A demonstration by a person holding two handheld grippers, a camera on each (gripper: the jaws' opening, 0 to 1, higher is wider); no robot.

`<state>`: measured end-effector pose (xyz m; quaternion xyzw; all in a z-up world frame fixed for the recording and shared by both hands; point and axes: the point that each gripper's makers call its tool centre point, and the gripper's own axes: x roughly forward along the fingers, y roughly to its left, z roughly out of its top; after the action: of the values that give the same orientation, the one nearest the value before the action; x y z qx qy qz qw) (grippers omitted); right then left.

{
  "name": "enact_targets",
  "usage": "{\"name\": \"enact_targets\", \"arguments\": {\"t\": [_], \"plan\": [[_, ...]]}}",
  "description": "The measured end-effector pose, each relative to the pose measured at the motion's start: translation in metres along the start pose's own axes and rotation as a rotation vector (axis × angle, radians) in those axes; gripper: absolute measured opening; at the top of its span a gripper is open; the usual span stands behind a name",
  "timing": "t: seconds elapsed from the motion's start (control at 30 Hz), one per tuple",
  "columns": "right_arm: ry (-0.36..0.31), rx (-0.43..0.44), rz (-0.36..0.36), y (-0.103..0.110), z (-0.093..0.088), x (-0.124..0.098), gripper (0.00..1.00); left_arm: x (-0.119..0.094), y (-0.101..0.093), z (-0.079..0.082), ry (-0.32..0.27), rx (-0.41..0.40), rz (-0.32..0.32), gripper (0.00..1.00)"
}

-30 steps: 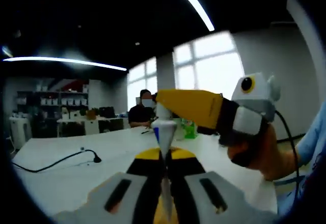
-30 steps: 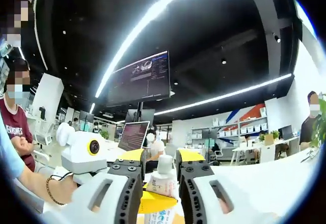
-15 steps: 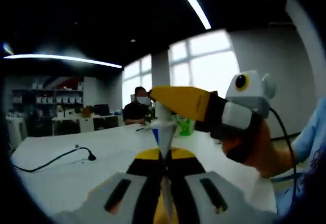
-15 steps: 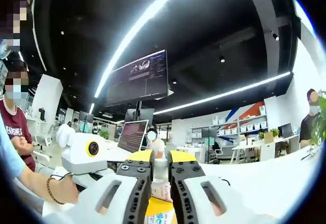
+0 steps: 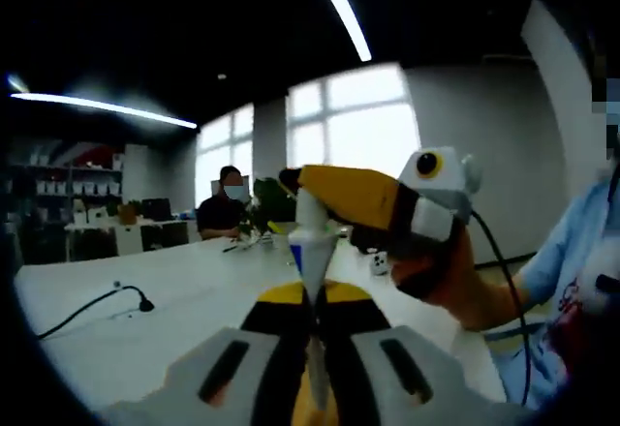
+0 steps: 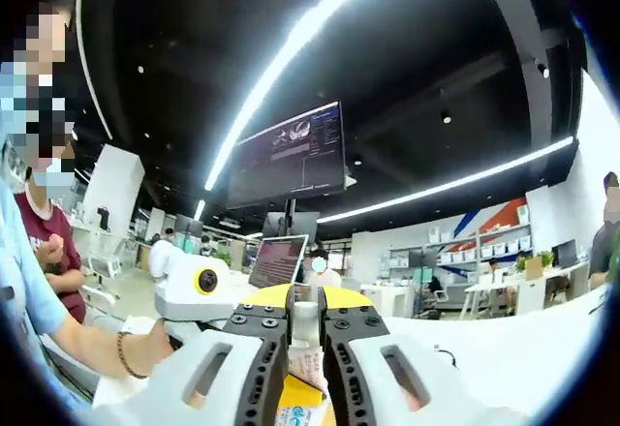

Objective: Pick up the toothpaste unscrew the cap squeeze it onto the small board screw the cap back on and return it to the table

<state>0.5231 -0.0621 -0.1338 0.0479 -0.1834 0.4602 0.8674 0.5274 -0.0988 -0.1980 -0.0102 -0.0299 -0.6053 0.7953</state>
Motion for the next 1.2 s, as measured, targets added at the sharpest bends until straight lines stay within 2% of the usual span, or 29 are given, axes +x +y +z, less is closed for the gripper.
{"name": "enact_targets", "arguments": {"t": [0.07,0.27,0.33,0.47,0.57,0.6,0.73,0.83,0.87,0.93,1.0,1.2], "plan": [[-0.002,0.039,0.028,0.001,0.000,0.000,0.08,-0.001,-0.004,0.000,-0.006,-0.039,-0.051,0.02],[-0.003,0.052,0.102,0.008,0.000,0.000,0.08,-0.005,-0.014,0.000,-0.033,-0.117,-0.191,0.02],[-0.001,0.118,0.143,0.012,0.000,-0.001,0.08,-0.006,-0.015,0.000,-0.039,-0.122,-0.216,0.02],[-0.007,0.196,0.237,0.018,0.000,-0.003,0.08,-0.010,-0.022,-0.001,-0.038,-0.148,-0.293,0.02],[-0.018,0.231,0.308,0.022,0.002,-0.006,0.08,-0.011,-0.027,0.000,-0.038,-0.154,-0.324,0.02],[-0.020,0.235,0.309,0.021,0.002,-0.007,0.08,-0.012,-0.028,0.000,-0.037,-0.156,-0.330,0.02],[-0.049,0.310,0.411,0.028,0.005,-0.012,0.08,-0.012,-0.034,0.000,-0.049,-0.151,-0.371,0.02],[-0.063,0.330,0.436,0.027,0.004,-0.014,0.08,-0.011,-0.035,-0.001,-0.061,-0.119,-0.370,0.02],[-0.071,0.348,0.460,0.029,0.005,-0.015,0.08,-0.010,-0.033,0.000,-0.074,-0.070,-0.358,0.02],[-0.076,0.347,0.477,0.029,0.004,-0.017,0.08,-0.010,-0.036,-0.001,-0.070,-0.091,-0.367,0.02],[-0.082,0.342,0.498,0.031,0.004,-0.019,0.08,-0.011,-0.038,-0.004,-0.046,-0.153,-0.388,0.02],[-0.121,0.368,0.564,0.035,0.006,-0.023,0.09,-0.011,-0.042,-0.004,-0.042,-0.173,-0.413,0.03]]}}
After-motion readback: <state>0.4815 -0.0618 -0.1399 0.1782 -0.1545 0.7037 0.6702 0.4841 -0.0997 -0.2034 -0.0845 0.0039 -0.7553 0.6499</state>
